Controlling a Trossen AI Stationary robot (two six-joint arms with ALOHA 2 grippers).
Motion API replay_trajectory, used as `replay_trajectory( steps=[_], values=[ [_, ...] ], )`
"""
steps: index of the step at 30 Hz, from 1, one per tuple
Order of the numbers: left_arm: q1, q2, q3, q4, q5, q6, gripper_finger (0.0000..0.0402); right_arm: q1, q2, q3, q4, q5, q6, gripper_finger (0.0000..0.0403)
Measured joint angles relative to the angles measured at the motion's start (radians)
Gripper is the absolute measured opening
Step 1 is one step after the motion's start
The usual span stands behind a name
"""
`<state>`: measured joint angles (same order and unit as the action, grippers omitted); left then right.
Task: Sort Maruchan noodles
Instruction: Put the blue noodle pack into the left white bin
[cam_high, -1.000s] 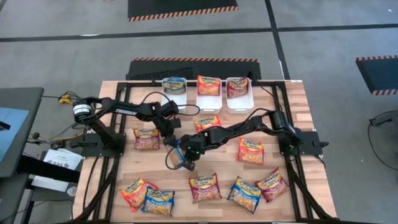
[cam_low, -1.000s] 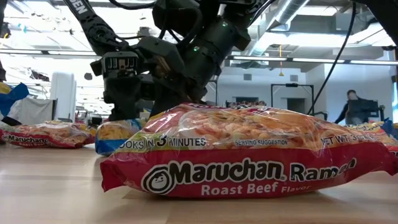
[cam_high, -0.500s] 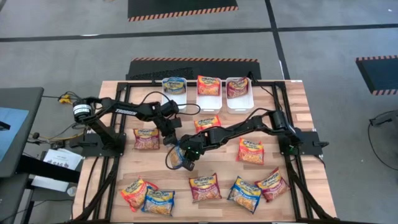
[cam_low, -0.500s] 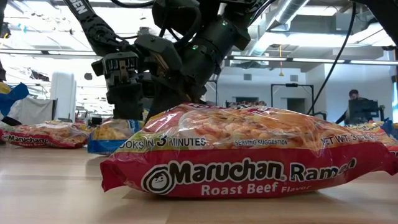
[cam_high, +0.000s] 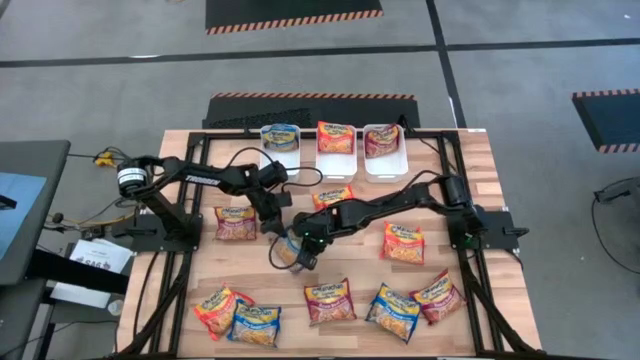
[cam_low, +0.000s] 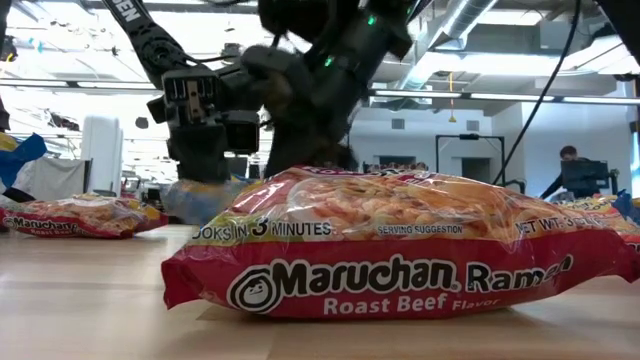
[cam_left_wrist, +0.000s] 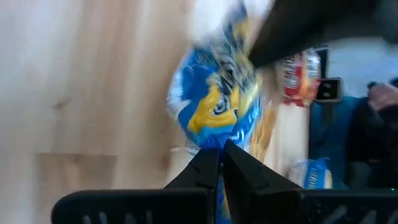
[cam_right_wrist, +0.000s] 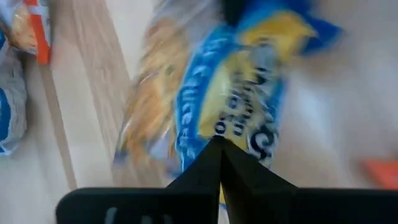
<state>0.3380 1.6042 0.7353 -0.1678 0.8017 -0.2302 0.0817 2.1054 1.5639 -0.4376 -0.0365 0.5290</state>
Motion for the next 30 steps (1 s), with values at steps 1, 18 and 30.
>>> replay_trajectory(
  steps=[1, 18, 30],
  values=[
    [-0.001, 0.0, 0.003, -0.001, 0.011, 0.0, 0.0, -0.001, -0.02, 0.001, -0.019, 0.005, 0.001, 0.003],
    [0.01, -0.001, 0.009, 0.136, 0.098, -0.054, 0.0, -0.074, -0.313, 0.003, -0.313, 0.236, -0.015, 0.0034],
    [0.085, -0.002, 0.009, 0.304, 0.146, -0.155, 0.0, -0.172, -0.404, 0.003, -0.48, 0.32, -0.085, 0.0026]
  ],
)
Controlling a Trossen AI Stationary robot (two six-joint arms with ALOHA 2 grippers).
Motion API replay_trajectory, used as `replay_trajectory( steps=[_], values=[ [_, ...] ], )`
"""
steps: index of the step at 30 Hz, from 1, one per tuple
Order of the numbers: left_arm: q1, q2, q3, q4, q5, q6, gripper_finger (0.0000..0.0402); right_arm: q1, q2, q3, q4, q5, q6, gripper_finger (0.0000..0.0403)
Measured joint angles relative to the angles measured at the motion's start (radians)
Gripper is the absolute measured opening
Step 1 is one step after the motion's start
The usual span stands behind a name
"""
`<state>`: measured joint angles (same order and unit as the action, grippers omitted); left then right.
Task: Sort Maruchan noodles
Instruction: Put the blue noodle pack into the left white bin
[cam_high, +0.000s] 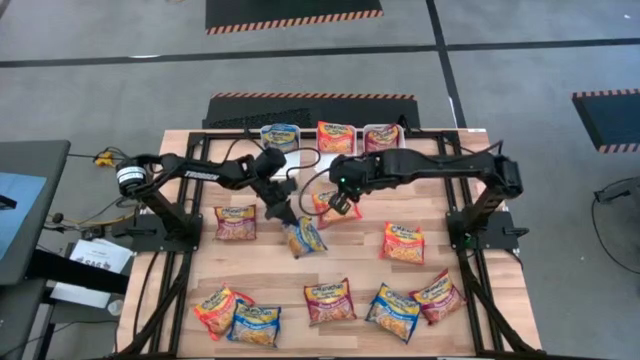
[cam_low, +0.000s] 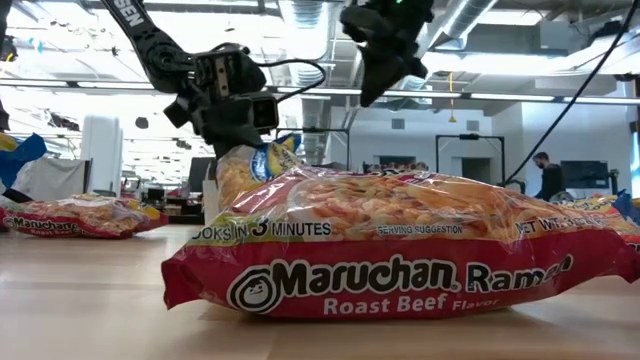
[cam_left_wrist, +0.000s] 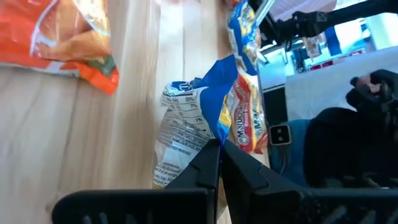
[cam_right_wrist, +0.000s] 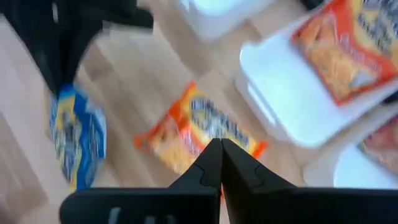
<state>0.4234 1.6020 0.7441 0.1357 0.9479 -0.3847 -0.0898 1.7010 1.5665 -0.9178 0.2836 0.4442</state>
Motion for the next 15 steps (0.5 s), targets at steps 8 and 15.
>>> replay_trajectory(
  steps=[8, 15],
  values=[
    [0.074, 0.0, 0.0, 0.022, 0.013, -0.016, 0.0, -0.064, -0.011, 0.0, -0.046, -0.122, -0.032, 0.0028],
    [0.144, 0.0, 0.0, 0.023, 0.038, -0.012, 0.0, -0.133, 0.004, 0.0, 0.071, -0.477, -0.213, 0.0028]
  ],
)
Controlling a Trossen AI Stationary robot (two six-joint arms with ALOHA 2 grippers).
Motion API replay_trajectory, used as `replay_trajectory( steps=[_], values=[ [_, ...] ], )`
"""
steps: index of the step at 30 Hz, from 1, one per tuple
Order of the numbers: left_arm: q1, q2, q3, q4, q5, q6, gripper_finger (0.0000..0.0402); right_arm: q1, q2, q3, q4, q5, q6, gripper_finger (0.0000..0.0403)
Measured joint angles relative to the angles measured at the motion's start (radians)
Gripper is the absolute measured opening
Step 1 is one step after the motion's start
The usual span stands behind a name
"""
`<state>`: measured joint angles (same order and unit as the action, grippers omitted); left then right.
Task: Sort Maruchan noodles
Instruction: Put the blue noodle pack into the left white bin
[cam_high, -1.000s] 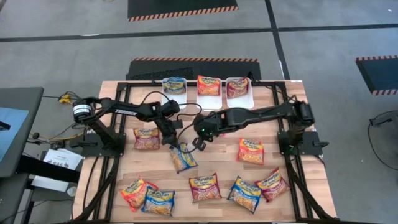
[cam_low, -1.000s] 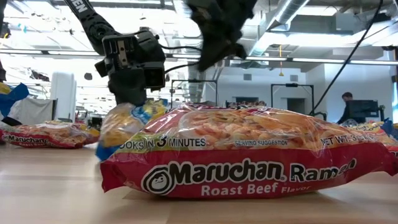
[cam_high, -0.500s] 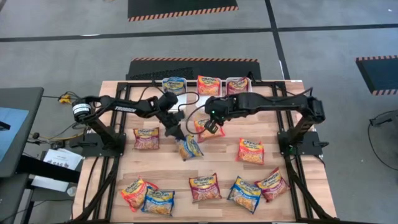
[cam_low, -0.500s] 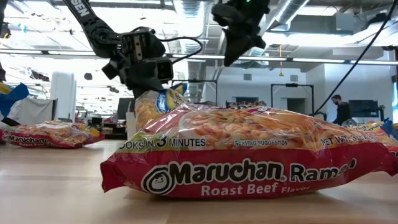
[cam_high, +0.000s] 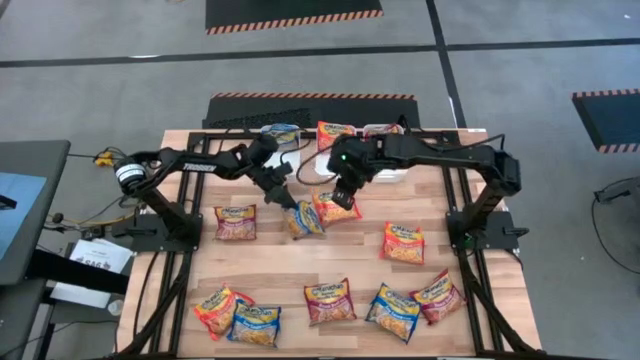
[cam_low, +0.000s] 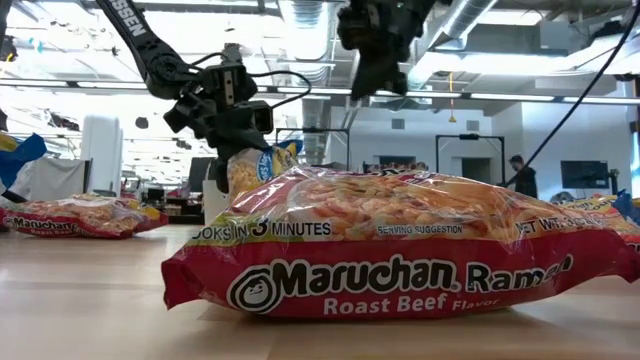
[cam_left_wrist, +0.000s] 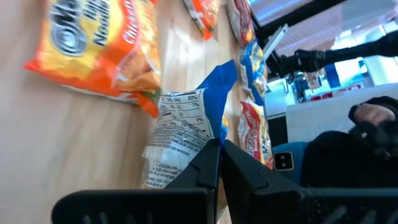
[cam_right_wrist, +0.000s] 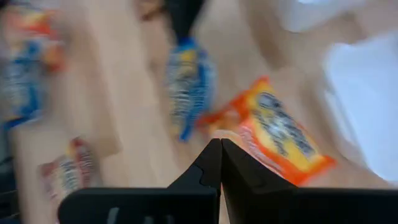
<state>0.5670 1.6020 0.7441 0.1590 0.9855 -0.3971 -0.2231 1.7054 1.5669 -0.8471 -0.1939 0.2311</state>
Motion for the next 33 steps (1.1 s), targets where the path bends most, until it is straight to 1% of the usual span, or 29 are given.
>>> replay_trajectory(
  steps=[3, 6, 10, 13, 17, 22, 25, 26, 28, 33],
  values=[
    [0.017, 0.0, 0.0, -0.001, 0.004, 0.007, 0.0, -0.035, 0.004, 0.0, 0.07, -0.129, -0.068, 0.0028],
    [0.031, 0.0, 0.0, -0.002, 0.006, 0.011, 0.0, -0.059, 0.003, 0.0, 0.126, -0.192, -0.121, 0.0028],
    [0.041, 0.0, 0.0, -0.005, 0.023, 0.011, 0.0, -0.083, 0.003, 0.0, 0.141, -0.197, -0.161, 0.0039],
    [0.042, 0.0, 0.0, -0.006, 0.024, 0.012, 0.0, -0.095, 0.003, 0.0, 0.141, -0.198, -0.156, 0.0063],
    [0.042, 0.0, 0.0, -0.006, 0.024, 0.012, 0.0, -0.093, 0.039, 0.001, 0.142, -0.199, -0.153, 0.0108],
    [0.042, 0.0, 0.0, -0.006, 0.023, 0.012, 0.0, -0.074, 0.13, -0.001, 0.132, -0.202, -0.142, 0.0174],
    [0.042, 0.0, 0.0, -0.007, 0.022, 0.013, 0.0, -0.052, 0.171, -0.001, 0.157, -0.205, -0.15, 0.0201],
    [0.042, 0.0, 0.0, -0.007, 0.021, 0.013, 0.0, -0.049, 0.18, -0.001, 0.155, -0.205, -0.15, 0.0207],
    [0.042, 0.0, 0.0, -0.007, 0.021, 0.013, 0.0, -0.037, 0.205, 0.003, 0.205, -0.21, -0.15, 0.0213],
    [0.042, 0.0, 0.0, -0.008, 0.02, 0.014, 0.0, -0.023, 0.269, 0.0, 0.282, -0.203, -0.128, 0.0216]
  ],
)
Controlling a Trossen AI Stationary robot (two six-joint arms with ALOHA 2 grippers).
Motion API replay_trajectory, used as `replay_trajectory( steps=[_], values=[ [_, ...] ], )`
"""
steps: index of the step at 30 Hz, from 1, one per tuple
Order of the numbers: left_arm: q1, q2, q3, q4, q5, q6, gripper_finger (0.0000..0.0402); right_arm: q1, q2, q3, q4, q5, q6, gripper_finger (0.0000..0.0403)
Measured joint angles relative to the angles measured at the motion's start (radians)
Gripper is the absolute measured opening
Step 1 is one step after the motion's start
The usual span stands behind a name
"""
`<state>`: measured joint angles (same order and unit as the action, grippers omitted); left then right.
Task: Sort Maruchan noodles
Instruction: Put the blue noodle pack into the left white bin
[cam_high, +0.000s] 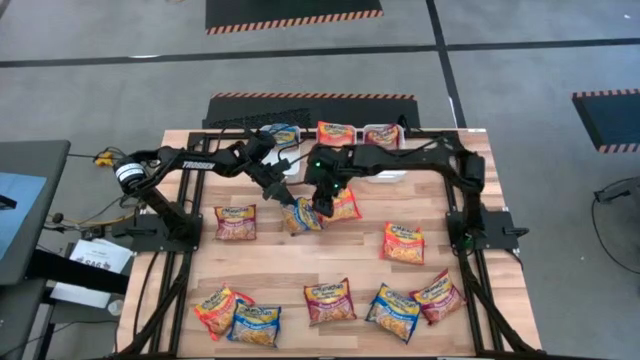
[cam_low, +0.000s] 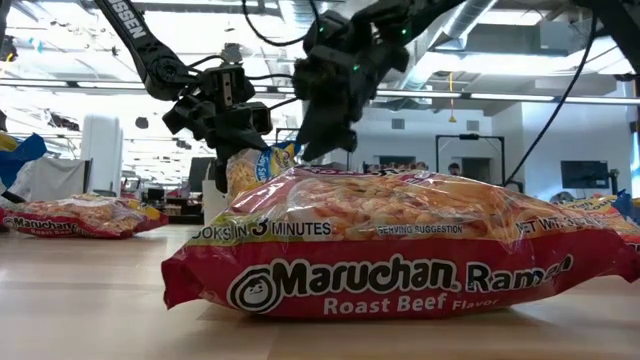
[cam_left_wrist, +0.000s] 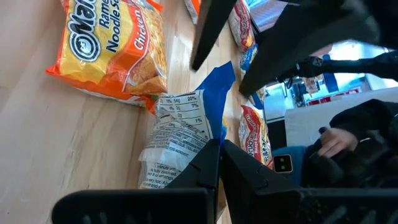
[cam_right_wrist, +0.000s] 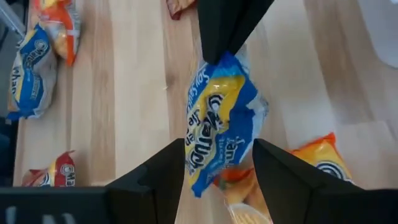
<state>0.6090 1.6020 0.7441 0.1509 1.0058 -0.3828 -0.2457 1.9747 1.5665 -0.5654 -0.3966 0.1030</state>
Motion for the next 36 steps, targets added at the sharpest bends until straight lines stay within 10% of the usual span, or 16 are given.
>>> replay_trajectory(
  steps=[20, 31, 36],
  values=[
    [0.0, 0.0, 0.0, 0.005, -0.015, 0.004, 0.0, 0.018, 0.112, 0.0, 0.164, -0.027, 0.114, 0.0206],
    [0.001, 0.0, -0.001, 0.061, -0.028, -0.024, 0.0, 0.022, 0.109, 0.001, 0.169, 0.004, 0.143, 0.0022],
    [0.008, 0.0, -0.001, 0.1, -0.027, -0.061, 0.0, 0.021, 0.109, 0.001, 0.165, 0.004, 0.152, 0.0013]
  ],
)
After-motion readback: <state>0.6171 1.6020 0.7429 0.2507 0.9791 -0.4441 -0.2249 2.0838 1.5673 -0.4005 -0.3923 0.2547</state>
